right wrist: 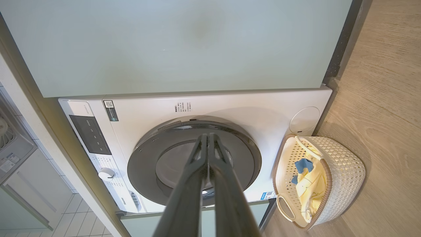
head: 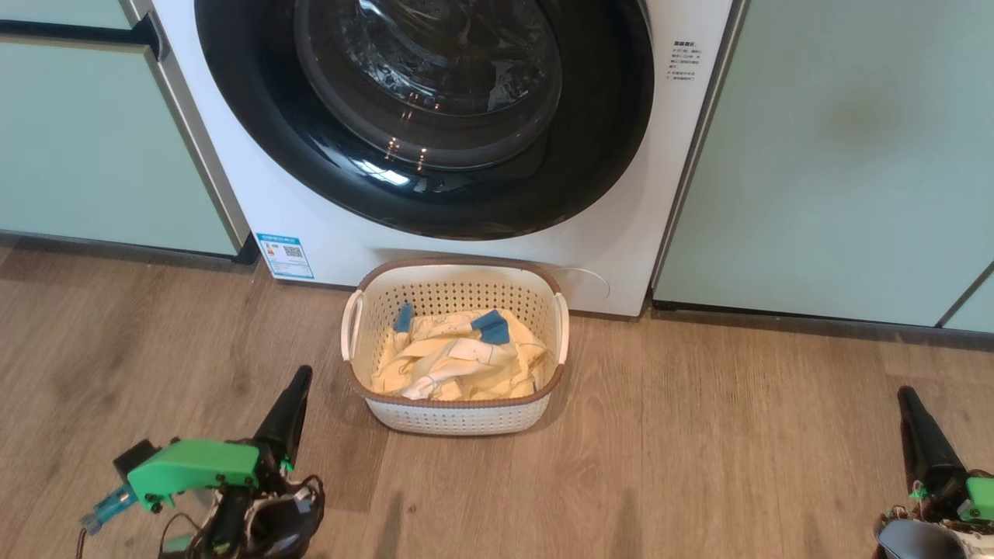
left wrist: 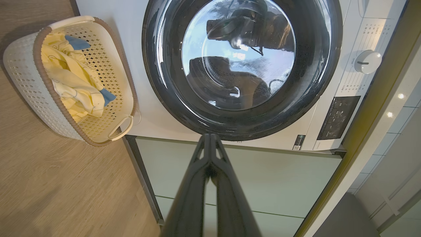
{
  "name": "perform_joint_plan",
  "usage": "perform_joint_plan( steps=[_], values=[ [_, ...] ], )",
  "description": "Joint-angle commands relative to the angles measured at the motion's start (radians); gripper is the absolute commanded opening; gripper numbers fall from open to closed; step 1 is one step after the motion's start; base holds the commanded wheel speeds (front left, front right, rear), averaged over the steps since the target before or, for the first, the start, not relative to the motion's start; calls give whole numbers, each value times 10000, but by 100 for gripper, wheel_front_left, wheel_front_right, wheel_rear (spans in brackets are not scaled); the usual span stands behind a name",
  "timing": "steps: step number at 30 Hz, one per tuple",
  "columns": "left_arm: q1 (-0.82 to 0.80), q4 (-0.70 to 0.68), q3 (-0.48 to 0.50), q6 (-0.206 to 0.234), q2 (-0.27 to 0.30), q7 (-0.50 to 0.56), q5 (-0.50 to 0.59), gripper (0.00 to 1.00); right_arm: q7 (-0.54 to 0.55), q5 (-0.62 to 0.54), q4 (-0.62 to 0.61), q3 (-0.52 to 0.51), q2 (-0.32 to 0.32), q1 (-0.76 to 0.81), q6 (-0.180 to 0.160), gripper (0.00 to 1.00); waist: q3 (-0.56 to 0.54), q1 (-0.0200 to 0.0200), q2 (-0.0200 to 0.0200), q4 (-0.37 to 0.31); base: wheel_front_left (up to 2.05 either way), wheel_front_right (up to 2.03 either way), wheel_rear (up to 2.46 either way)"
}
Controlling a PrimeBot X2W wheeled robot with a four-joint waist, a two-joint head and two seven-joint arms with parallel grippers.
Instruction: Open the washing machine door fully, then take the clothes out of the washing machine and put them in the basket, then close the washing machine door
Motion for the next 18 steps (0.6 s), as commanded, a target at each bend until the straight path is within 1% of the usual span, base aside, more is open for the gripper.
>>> perform_joint_plan(
  steps=[1, 18],
  values=[
    [-334, -344, 305, -16, 74, 60, -54, 0, 53, 73, -366, 155, -50, -550, 35, 0, 0, 0, 0, 0, 0, 0, 0],
    [-334, -344, 305, -16, 74, 60, -54, 0, 53, 73, -366, 155, -50, -550, 35, 0, 0, 0, 0, 0, 0, 0, 0]
  ],
)
